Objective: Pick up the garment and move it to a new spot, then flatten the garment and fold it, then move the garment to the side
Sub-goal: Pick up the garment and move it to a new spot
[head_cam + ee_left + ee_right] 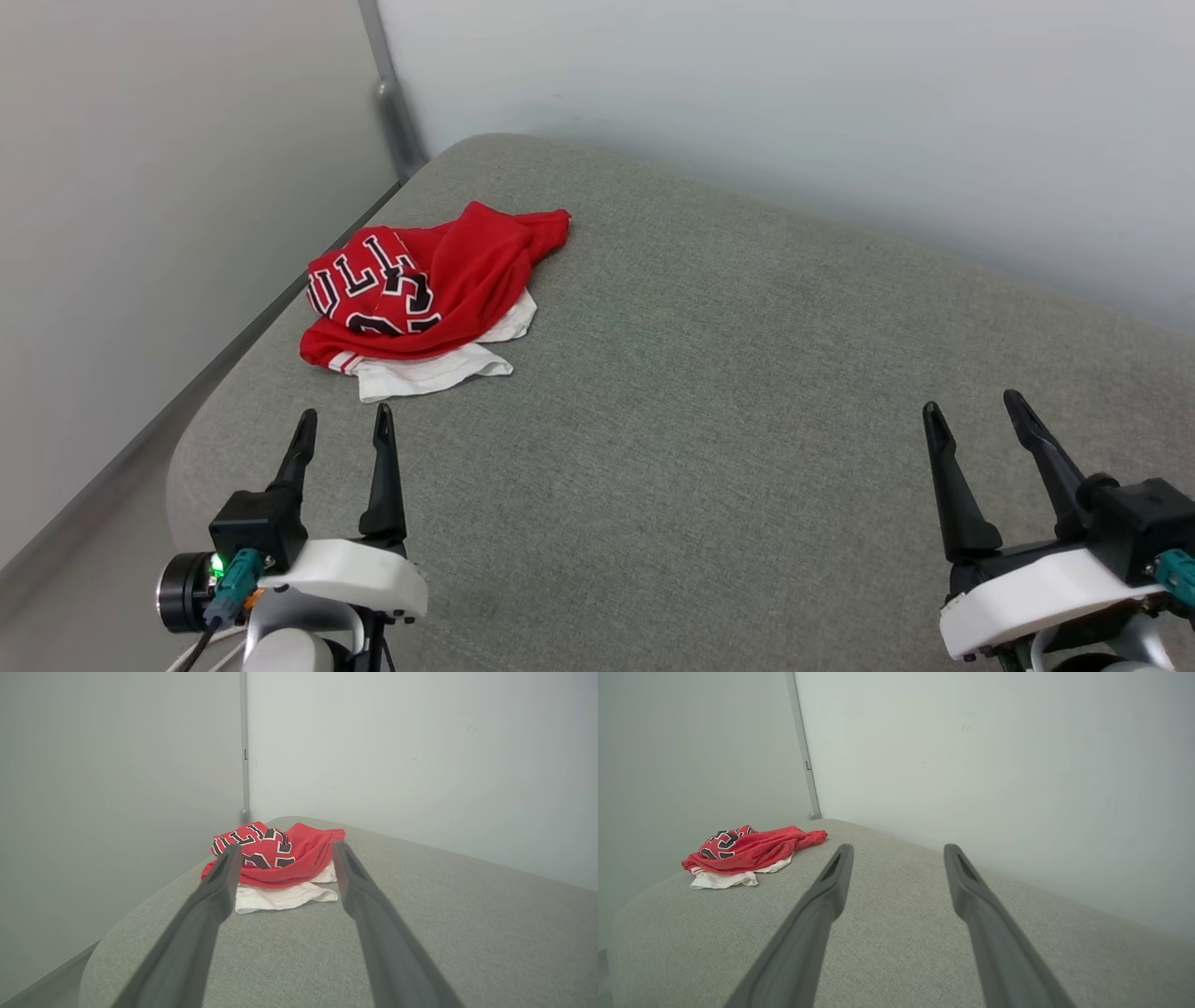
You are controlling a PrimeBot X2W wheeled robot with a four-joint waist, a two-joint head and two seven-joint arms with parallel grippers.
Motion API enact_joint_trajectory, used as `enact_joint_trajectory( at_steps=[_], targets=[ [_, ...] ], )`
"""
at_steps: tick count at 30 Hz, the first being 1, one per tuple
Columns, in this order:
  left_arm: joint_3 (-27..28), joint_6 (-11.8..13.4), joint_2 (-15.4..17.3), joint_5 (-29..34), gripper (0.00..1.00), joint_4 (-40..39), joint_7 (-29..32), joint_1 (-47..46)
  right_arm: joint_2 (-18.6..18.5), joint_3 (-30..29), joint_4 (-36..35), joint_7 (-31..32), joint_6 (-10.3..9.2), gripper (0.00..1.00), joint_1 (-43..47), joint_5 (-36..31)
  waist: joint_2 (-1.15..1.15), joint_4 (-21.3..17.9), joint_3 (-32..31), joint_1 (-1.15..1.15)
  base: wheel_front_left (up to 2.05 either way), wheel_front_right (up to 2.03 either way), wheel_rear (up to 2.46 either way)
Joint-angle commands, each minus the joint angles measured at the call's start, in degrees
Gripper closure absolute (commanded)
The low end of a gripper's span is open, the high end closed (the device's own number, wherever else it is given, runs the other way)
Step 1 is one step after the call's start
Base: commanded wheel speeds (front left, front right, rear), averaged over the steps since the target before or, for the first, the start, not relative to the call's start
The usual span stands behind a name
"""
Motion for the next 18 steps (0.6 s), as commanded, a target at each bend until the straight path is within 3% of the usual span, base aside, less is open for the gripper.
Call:
enact_joint_trajectory(
  at_steps=[1, 10, 18],
  targets=[
    [0.22, -0.25, 0.24, -0.19, 0.00, 0.17, -0.16, -0.86, 0.09, 0.18, -0.22, -0.01, -0.04, 0.00, -0.63, 0.27, 0.00, -0.10, 0.15, 0.00, 0.00, 0.00, 0.00],
    [3.41, -0.96, 3.59, -3.97, 0.00, -0.37, 6.58, -11.66, 0.08, 1.01, -3.47, 1.92, -0.04, 0.00, -3.82, -1.83, 0.00, -4.61, 7.18, 0.00, 0.00, 0.00, 0.00],
    [8.48, -0.84, 11.36, -8.49, 0.00, 3.56, 21.01, -26.24, 0.07, 0.77, -6.34, 2.66, -0.04, 0.00, -8.50, -3.46, 0.00, -11.34, 17.73, 0.00, 0.00, 0.00, 0.00]
  ],
)
